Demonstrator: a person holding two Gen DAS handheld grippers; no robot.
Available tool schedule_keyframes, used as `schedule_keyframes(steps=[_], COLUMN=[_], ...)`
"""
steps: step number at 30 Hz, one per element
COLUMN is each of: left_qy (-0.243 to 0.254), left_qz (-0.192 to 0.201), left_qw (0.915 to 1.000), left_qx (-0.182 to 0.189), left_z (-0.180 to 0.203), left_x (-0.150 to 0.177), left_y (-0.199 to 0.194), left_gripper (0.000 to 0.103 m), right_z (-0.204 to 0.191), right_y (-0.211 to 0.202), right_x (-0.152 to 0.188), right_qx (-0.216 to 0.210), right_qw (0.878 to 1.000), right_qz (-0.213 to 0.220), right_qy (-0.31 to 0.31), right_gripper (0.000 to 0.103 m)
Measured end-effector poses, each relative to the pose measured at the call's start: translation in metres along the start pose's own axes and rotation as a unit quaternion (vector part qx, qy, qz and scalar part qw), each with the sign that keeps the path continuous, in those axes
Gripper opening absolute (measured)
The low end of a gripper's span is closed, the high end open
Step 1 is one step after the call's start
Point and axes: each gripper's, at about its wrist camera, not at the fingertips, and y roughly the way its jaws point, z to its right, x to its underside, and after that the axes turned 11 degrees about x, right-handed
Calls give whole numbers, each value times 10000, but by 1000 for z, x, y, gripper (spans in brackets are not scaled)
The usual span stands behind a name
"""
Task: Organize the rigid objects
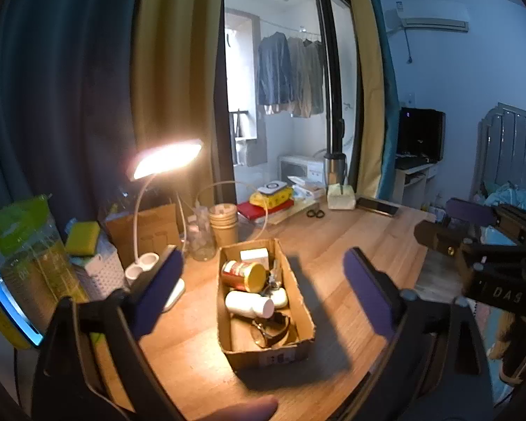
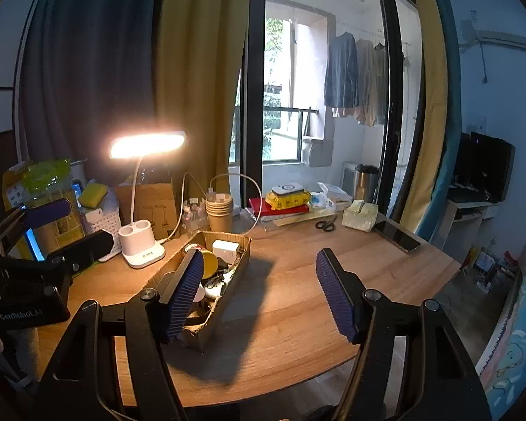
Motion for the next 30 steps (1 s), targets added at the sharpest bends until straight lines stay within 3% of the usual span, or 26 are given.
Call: schedule_keyframes(steps=[2,30], left_qy=[-12,-108], left_qz=[70,41], left_qw=[10000,9999], left_qx=[-10,57], left_z=[0,2], left_x=[-1,-3], left_y=[-3,-6], left_gripper=[102,102], right_z=[0,5], right_y=[-2,3], right_x=[0,5], right_qx=[-63,-27], right_qw=[10000,9999], right_qz=[64,-45], right_qy=[26,154], right_gripper=[84,84])
